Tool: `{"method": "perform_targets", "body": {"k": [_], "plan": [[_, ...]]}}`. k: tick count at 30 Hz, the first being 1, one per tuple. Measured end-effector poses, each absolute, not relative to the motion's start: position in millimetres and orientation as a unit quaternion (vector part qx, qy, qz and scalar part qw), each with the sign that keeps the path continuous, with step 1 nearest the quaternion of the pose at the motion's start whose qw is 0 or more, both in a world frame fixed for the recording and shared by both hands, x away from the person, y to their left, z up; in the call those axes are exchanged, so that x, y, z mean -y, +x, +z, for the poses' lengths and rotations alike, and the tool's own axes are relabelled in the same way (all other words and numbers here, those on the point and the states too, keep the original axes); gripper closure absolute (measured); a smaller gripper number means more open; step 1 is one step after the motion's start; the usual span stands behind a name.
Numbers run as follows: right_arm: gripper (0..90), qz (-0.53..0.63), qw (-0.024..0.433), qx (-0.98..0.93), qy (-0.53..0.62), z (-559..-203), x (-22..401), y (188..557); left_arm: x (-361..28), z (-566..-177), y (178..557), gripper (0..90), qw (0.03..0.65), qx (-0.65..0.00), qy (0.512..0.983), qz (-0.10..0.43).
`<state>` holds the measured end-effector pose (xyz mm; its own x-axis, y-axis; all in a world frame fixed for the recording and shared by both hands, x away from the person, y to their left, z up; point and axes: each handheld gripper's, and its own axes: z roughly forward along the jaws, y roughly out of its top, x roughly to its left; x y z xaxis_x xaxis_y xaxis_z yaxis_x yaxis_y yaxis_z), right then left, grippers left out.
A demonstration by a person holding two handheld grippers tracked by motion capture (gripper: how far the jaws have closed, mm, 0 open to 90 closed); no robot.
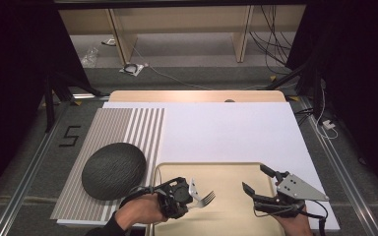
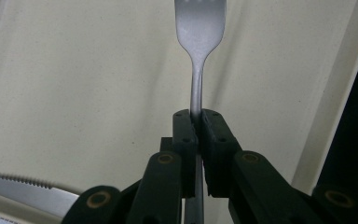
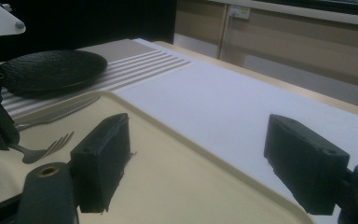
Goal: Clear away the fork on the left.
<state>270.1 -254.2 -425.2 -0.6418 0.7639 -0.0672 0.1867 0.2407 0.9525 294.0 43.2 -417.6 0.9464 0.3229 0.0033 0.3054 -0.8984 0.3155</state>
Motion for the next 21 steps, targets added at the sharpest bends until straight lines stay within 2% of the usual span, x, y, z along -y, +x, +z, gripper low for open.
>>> {"method": "perform_targets", "body": {"k": [21], "plan": [[23.4, 0.526, 0.274, -0.738, 0.322, -425.0, 254.9, 270.4, -33.4, -426.2, 286.0, 84.2, 0.154, -0.170, 0.973, 0.007]]}}
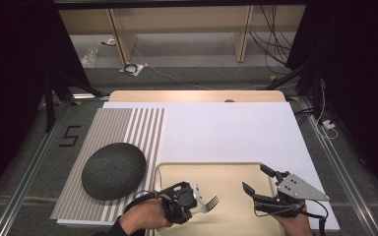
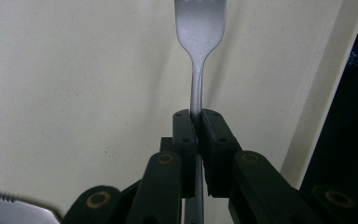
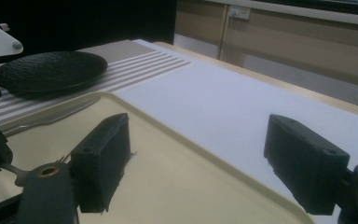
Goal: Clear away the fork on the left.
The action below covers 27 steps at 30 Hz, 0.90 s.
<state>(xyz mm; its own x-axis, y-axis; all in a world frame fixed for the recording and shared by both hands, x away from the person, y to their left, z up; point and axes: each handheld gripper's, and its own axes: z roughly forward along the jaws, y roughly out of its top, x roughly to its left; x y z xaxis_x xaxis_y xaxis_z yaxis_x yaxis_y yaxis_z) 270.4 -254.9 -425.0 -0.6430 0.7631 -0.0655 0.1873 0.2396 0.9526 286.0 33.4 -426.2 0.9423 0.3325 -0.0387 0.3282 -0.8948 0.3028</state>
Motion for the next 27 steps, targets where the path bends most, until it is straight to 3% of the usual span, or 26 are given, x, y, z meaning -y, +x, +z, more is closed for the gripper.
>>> {"method": "perform_targets", "body": {"k": [27], "plan": [[23.4, 0.525, 0.275, -0.739, 0.321, -425, 254, 270, -29, -447, 282, 84.1, 0.124, -0.187, 0.974, -0.027]]}}
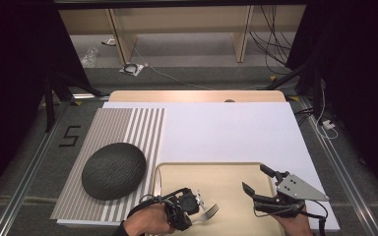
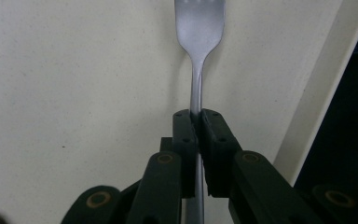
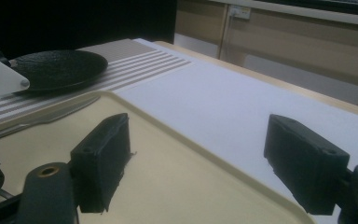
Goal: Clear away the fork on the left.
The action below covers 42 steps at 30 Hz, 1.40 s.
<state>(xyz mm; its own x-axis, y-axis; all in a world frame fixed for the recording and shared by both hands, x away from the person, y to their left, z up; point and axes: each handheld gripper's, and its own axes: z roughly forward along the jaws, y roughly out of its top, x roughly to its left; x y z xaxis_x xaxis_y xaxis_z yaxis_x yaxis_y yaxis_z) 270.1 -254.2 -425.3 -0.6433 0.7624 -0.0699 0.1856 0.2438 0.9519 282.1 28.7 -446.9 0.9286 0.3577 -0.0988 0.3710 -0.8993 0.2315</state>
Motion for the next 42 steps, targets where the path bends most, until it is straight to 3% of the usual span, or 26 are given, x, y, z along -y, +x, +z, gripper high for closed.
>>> {"method": "perform_targets", "body": {"k": [13, 17, 19, 23, 27, 42], "plan": [[23.4, 0.525, 0.275, -0.740, 0.319, -425, 254, 270, -30, -453, 282, 82.8, 0.122, -0.182, 0.975, -0.029], [23.5, 0.525, 0.276, -0.739, 0.318, -425, 254, 270, -32, -449, 281, 72.2, 0.140, -0.179, 0.974, -0.020], [23.5, 0.524, 0.275, -0.740, 0.318, -425, 254, 270, -32, -444, 276, 71.8, 0.164, -0.161, 0.973, -0.007], [23.6, 0.526, 0.275, -0.739, 0.319, -425, 254, 270, -31, -442, 269, 76.8, 0.176, -0.132, 0.976, -0.001], [23.7, 0.524, 0.276, -0.741, 0.317, -425, 254, 270, -28, -446, 264, 88.6, 0.203, -0.115, 0.972, 0.017], [23.7, 0.524, 0.277, -0.741, 0.316, -425, 254, 270, -24, -463, 259, 89.2, 0.218, -0.115, 0.969, 0.032]]}}
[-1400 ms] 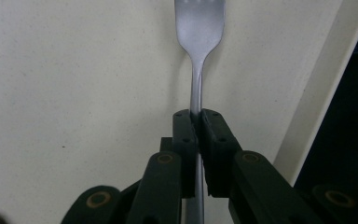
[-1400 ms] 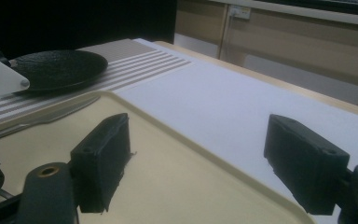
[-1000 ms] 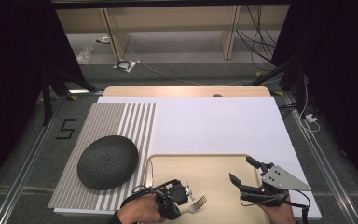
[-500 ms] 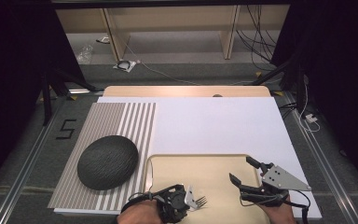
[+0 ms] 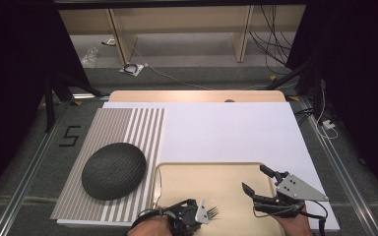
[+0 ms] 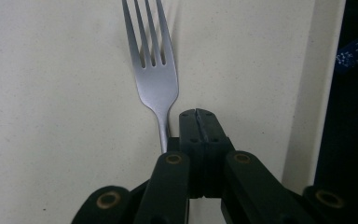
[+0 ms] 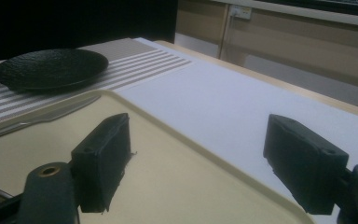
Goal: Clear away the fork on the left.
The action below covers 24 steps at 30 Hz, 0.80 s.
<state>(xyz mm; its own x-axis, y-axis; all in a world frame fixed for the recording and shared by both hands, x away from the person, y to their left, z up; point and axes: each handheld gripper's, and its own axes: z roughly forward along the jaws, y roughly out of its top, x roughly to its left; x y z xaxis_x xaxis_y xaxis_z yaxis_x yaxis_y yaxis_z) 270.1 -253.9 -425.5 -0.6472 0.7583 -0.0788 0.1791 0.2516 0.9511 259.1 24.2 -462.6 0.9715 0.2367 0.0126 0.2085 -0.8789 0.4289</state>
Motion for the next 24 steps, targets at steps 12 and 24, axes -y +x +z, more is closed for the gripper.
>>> {"method": "perform_targets", "body": {"k": [12, 24], "plan": [[23.8, 0.523, 0.277, -0.742, 0.316, -426, 254, 270, -28, -464, 265, 89.3, 0.220, -0.128, 0.966, 0.039], [23.9, 0.524, 0.277, -0.742, 0.315, -426, 254, 270, -41, -465, 277, 89.3, 0.220, -0.161, 0.961, 0.045]]}}
